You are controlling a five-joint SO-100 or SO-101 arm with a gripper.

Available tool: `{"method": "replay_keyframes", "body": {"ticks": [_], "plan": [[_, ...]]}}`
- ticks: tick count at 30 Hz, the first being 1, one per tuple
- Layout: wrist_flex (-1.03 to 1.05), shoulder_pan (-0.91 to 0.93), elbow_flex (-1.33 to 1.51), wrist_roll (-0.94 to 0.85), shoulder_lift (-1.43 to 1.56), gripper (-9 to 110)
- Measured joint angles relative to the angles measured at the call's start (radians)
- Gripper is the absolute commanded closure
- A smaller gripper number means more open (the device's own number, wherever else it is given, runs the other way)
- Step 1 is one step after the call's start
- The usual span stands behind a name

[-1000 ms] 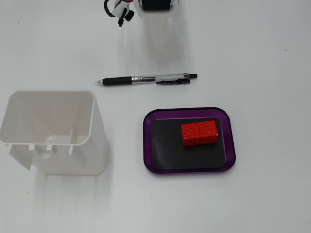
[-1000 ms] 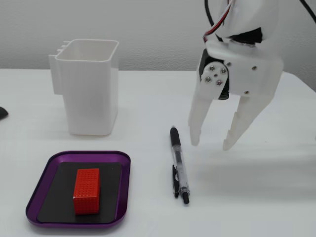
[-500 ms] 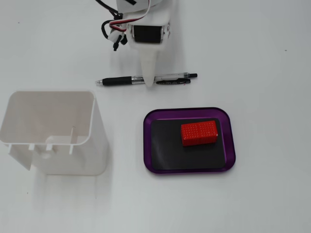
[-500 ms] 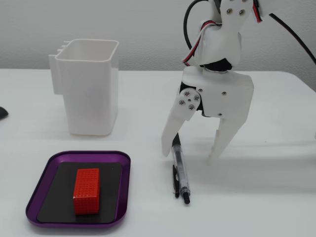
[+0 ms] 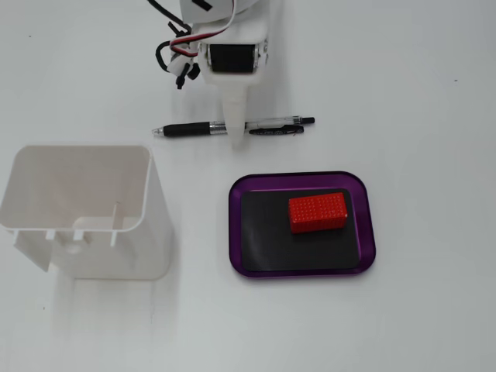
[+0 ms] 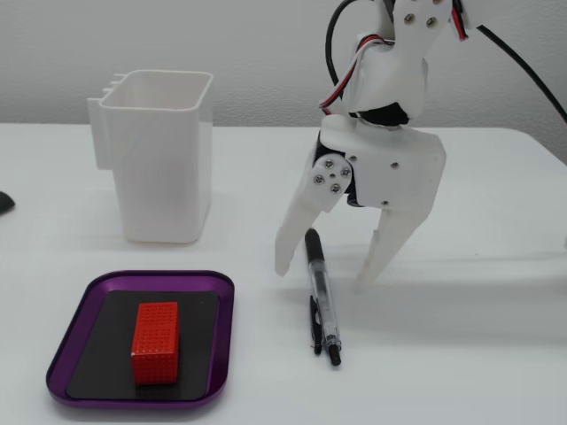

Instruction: Pick up the pen and put it in the pen holder.

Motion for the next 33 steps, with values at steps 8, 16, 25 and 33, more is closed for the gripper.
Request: {"method": "replay_keyframes", "body": {"ticks": [8, 16, 25, 33], "plan": [[-0.021, 0.006, -0.005, 0.0, -0.084, 83], [-0.02, 0.005, -0.029, -0.028, -0.212, 91], [-0.02, -0.002, -0.029, -0.028, -0.218, 102], [0.006, -0.032, -0.049, -0.028, -0.176, 102]]}}
